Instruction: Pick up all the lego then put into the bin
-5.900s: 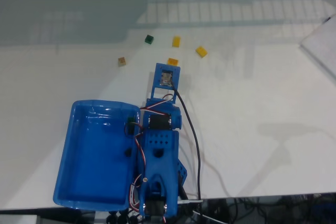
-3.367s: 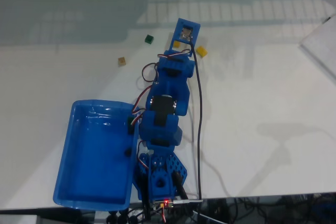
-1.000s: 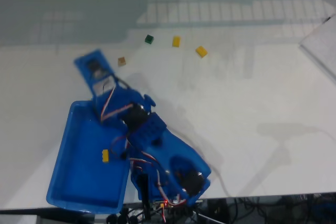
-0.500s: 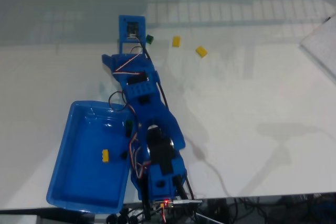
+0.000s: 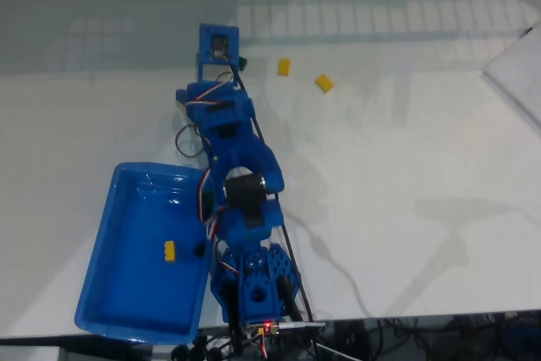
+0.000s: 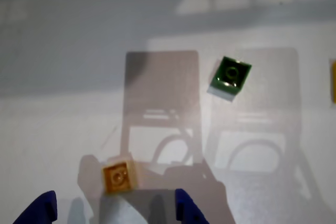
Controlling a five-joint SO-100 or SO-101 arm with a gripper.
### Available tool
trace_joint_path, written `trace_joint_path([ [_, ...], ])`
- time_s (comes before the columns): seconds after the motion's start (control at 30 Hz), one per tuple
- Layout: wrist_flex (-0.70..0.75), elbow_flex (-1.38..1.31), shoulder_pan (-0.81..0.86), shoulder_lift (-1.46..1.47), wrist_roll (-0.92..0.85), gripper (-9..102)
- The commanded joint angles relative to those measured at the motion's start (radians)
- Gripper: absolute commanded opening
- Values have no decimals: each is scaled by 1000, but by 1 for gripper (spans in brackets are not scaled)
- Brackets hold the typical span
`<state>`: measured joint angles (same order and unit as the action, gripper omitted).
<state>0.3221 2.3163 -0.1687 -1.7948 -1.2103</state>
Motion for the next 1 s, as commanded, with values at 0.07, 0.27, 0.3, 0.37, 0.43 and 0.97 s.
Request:
trace_joint_path([
  [0.07, -23, -100, -9, 48, -52, 28],
  [0.27, -31, -123, -20, 104, -84, 25],
  [0.3, -34, -123, -21, 112, -87, 25],
  [0.37, -34, -127, -21, 126, -95, 23],
  [0.43, -35, -132, -21, 138, -106, 22],
  [0.97, -43, -146, -17, 181, -129, 13],
])
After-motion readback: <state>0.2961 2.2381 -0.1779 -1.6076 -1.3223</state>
